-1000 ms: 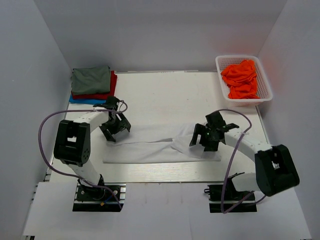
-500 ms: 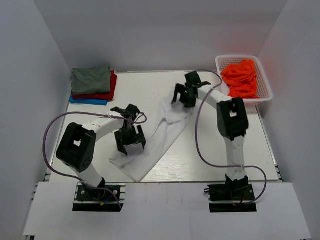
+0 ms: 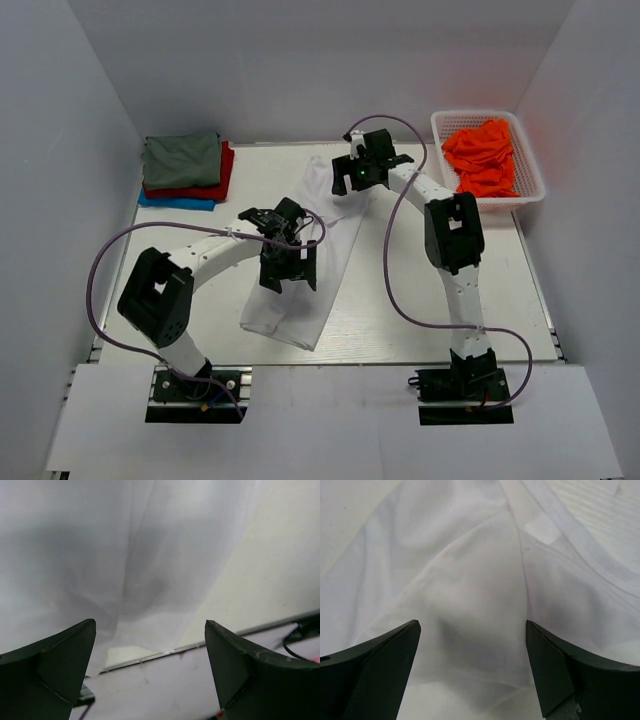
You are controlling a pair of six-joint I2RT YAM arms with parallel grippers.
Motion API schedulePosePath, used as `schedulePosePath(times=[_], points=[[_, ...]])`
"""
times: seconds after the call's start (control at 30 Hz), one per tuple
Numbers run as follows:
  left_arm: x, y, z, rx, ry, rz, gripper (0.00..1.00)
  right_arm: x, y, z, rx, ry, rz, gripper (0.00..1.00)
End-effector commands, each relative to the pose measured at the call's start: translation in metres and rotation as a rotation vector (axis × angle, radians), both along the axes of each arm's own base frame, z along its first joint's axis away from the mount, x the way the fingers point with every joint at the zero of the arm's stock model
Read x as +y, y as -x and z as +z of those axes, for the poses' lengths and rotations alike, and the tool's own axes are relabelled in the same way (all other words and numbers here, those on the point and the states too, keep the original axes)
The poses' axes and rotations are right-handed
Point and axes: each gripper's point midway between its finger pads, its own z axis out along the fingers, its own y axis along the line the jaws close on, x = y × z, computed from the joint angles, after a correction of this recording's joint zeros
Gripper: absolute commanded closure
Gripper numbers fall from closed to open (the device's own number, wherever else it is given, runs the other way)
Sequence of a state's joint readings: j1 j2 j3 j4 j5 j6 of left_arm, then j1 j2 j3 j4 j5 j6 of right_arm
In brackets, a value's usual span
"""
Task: Fold and stack the t-shirts
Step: Rotate the tshirt 90 degrees
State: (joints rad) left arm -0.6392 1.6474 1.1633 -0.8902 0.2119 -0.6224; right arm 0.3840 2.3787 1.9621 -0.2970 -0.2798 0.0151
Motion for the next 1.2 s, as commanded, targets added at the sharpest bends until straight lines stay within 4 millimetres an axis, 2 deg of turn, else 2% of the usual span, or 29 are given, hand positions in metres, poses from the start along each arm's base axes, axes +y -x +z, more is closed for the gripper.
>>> schedulePosePath(times=[0.0, 0.03, 0.1, 0.13, 0.23, 0.27, 0.33, 0.37, 0.4, 0.43, 0.47, 0.5, 0.53, 0.6, 0.63, 0.73, 0.77, 0.87, 0.9, 0.97, 1.0, 1.03, 1.07, 1.1, 1.13, 1.17], points=[[0.01, -0.035, 0.005, -0.169, -0.097, -0.035, 0.0, -0.008, -0.012, 0.104, -0.247, 0.003, -0.006, 0.1], [0.025, -0.038, -0.003, -0.175, -0.182, -0.02, 0.0, -0.012, -0.007, 0.125, -0.253, -0.013, -0.047, 0.1], [0.029, -0.034, -0.014, -0.161, -0.22, -0.049, 0.0, -0.024, -0.003, 0.125, -0.203, -0.009, -0.138, 0.1], [0.031, -0.03, -0.021, -0.141, -0.234, -0.053, 0.0, -0.038, -0.002, 0.143, -0.229, 0.008, -0.202, 0.1], [0.043, -0.01, -0.038, -0.085, -0.273, -0.081, 0.0, -0.06, 0.009, 0.154, -0.24, 0.041, -0.297, 0.1], [0.043, -0.002, -0.044, -0.078, -0.266, -0.094, 0.0, -0.071, 0.017, 0.173, -0.269, 0.042, -0.33, 0.1], [0.038, 0.011, -0.05, -0.051, -0.225, -0.115, 0.0, -0.08, 0.029, 0.17, -0.232, 0.061, -0.373, 0.1], [0.038, 0.016, -0.057, -0.037, -0.212, -0.119, 0.0, -0.087, 0.041, 0.183, -0.233, 0.054, -0.394, 0.1], [0.034, 0.022, -0.059, -0.025, -0.196, -0.134, 0.0, -0.09, 0.049, 0.182, -0.217, 0.059, -0.404, 0.1], [0.027, 0.03, -0.06, 0.005, -0.17, -0.155, 0.0, -0.096, 0.06, 0.16, -0.159, 0.075, -0.432, 0.1], [0.023, 0.035, -0.065, 0.021, -0.158, -0.168, 0.0, -0.101, 0.071, 0.183, -0.192, 0.044, -0.446, 0.1], [0.019, 0.038, -0.068, 0.027, -0.152, -0.182, 0.0, -0.104, 0.076, 0.182, -0.188, 0.043, -0.458, 0.1], [0.009, 0.041, -0.066, 0.033, -0.131, -0.206, 0.0, -0.11, 0.091, 0.172, -0.165, 0.052, -0.465, 0.1], [-0.009, 0.035, -0.063, 0.017, -0.105, -0.232, 0.0, -0.115, 0.102, 0.179, -0.158, 0.018, -0.504, 0.1], [-0.026, 0.037, -0.056, 0.013, -0.065, -0.262, 0.0, -0.118, 0.112, 0.173, -0.132, 0.007, -0.528, 0.1], [-0.051, 0.046, -0.05, 0.042, 0.003, -0.295, 0.0, -0.124, 0.129, 0.175, -0.119, -0.016, -0.546, 0.1], [-0.066, 0.049, -0.045, 0.038, 0.028, -0.325, 0.0, -0.126, 0.135, 0.166, -0.089, -0.015, -0.557, 0.1], [-0.095, 0.061, -0.026, 0.041, 0.102, -0.384, 0.0, -0.13, 0.153, 0.157, -0.045, -0.014, -0.566, 0.1], [-0.098, 0.054, -0.018, 0.001, 0.105, -0.38, 0.0, -0.133, 0.164, 0.15, -0.008, -0.015, -0.581, 0.1], [-0.091, 0.051, -0.006, -0.025, 0.054, -0.348, 0.0, -0.138, 0.18, 0.145, 0.024, -0.009, -0.595, 0.1], [-0.079, 0.042, 0.002, -0.089, 0.001, -0.312, 0.0, -0.141, 0.19, 0.135, 0.055, 0.002, -0.604, 0.1], [-0.071, 0.035, 0.011, -0.118, -0.028, -0.271, 0.0, -0.144, 0.199, 0.148, 0.032, -0.028, -0.612, 0.1], [-0.055, 0.039, 0.016, -0.109, -0.082, -0.221, 0.0, -0.145, 0.213, 0.133, 0.08, -0.023, -0.61, 0.1], [-0.043, 0.034, 0.022, -0.152, -0.128, -0.177, 0.0, -0.144, 0.225, 0.122, 0.122, -0.026, -0.603, 0.1], [-0.029, 0.039, 0.032, -0.176, -0.13, -0.141, 0.0, -0.145, 0.237, 0.123, 0.132, -0.052, -0.607, 0.1], [-0.019, 0.045, 0.034, -0.178, -0.136, -0.117, 0.0, -0.141, 0.255, 0.115, 0.2, -0.056, -0.57, 0.1]])
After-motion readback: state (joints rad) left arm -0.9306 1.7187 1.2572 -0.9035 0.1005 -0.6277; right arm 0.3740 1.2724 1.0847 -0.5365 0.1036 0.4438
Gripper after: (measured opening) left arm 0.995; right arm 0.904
